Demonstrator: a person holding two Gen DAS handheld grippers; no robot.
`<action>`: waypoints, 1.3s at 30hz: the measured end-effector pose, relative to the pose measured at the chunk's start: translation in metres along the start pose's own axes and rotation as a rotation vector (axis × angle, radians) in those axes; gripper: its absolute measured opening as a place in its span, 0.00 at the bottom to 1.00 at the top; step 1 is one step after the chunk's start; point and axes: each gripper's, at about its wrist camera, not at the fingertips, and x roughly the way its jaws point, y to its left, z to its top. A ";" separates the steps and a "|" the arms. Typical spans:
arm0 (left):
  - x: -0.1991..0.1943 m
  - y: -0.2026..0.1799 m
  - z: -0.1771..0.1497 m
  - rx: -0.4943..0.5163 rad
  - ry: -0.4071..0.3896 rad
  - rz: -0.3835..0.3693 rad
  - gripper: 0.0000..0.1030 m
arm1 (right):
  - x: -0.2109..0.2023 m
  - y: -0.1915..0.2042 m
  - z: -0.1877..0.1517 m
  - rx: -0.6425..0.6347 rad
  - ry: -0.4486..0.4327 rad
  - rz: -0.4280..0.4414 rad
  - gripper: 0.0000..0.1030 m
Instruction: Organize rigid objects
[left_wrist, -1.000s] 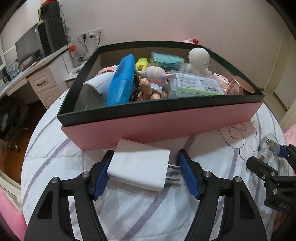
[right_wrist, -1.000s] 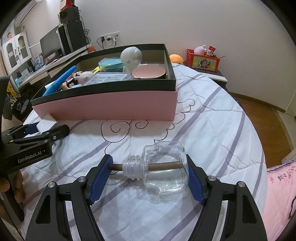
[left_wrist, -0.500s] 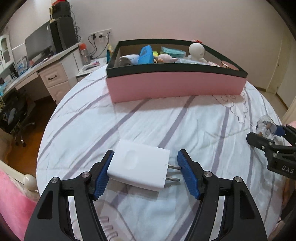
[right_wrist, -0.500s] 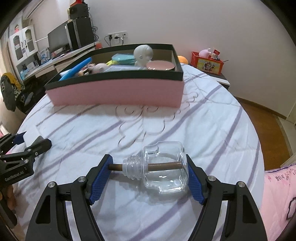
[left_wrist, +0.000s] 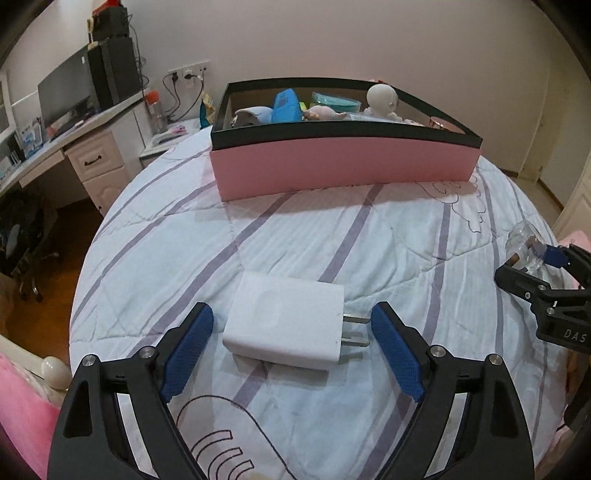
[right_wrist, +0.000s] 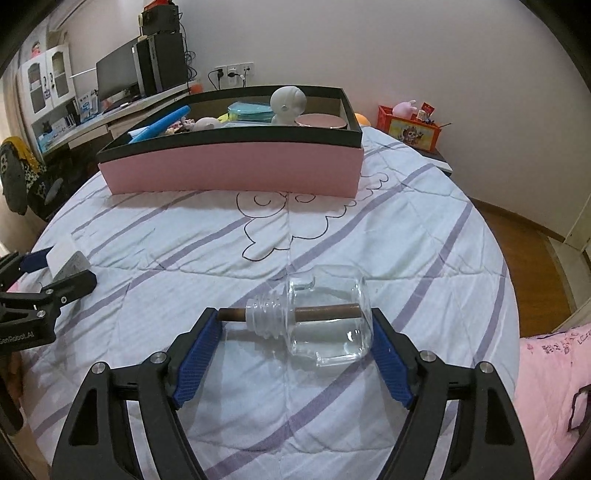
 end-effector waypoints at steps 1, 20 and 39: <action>0.000 0.000 0.000 0.002 -0.005 -0.003 0.74 | 0.001 0.000 0.000 0.000 0.001 0.001 0.78; -0.036 -0.008 0.003 -0.058 -0.143 -0.025 0.66 | -0.036 -0.006 0.001 0.059 -0.175 -0.018 0.74; -0.168 -0.034 0.027 -0.058 -0.525 0.061 0.66 | -0.162 0.032 0.022 0.024 -0.547 0.003 0.74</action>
